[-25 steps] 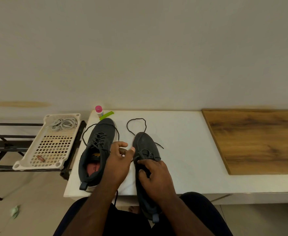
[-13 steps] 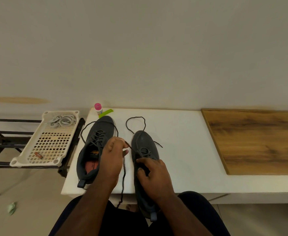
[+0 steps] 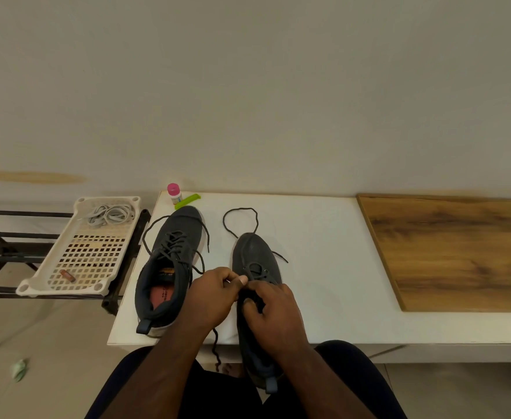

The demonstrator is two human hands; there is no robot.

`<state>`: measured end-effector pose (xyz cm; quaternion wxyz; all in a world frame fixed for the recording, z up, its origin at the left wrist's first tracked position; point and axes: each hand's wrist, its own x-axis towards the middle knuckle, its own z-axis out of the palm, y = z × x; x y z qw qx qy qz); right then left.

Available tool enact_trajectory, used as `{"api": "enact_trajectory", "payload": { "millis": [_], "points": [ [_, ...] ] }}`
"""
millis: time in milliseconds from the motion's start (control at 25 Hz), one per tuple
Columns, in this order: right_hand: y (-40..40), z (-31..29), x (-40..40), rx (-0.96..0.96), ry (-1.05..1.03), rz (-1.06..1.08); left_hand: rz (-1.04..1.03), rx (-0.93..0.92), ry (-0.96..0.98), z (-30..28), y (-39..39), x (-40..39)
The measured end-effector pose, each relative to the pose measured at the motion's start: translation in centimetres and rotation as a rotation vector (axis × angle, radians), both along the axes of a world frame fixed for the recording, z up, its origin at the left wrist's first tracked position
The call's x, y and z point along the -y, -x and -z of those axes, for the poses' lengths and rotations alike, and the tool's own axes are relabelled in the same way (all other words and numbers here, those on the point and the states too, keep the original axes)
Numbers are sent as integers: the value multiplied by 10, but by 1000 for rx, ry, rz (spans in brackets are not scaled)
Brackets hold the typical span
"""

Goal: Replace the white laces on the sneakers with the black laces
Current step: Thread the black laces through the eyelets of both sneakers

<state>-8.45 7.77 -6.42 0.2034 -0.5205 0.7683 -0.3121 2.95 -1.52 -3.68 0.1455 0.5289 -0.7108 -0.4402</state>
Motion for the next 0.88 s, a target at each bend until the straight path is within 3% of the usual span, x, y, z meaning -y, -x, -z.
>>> {"api": "enact_trajectory", "payload": {
  "millis": [160, 280, 440, 520, 640, 880],
  "points": [
    [2, 2, 0, -18, -13, -8, -123, -179, 35, 0, 1, 4],
    [2, 1, -1, 46, 52, -2, -153, -168, -36, 4, 4, 3],
    [39, -4, 15, 255, 159, 343, -165, -129, -124, 9, 4, 1],
    [73, 4, 30, 144, -17, 382, -164, -132, -106, 10, 4, 0],
    [97, 19, 54, -37, -259, 232, -154, -133, -67, 12, 6, 0],
    [100, 37, 86, -306, -358, 153, -158, -155, -43, 15, 9, 2]
  ]
}}
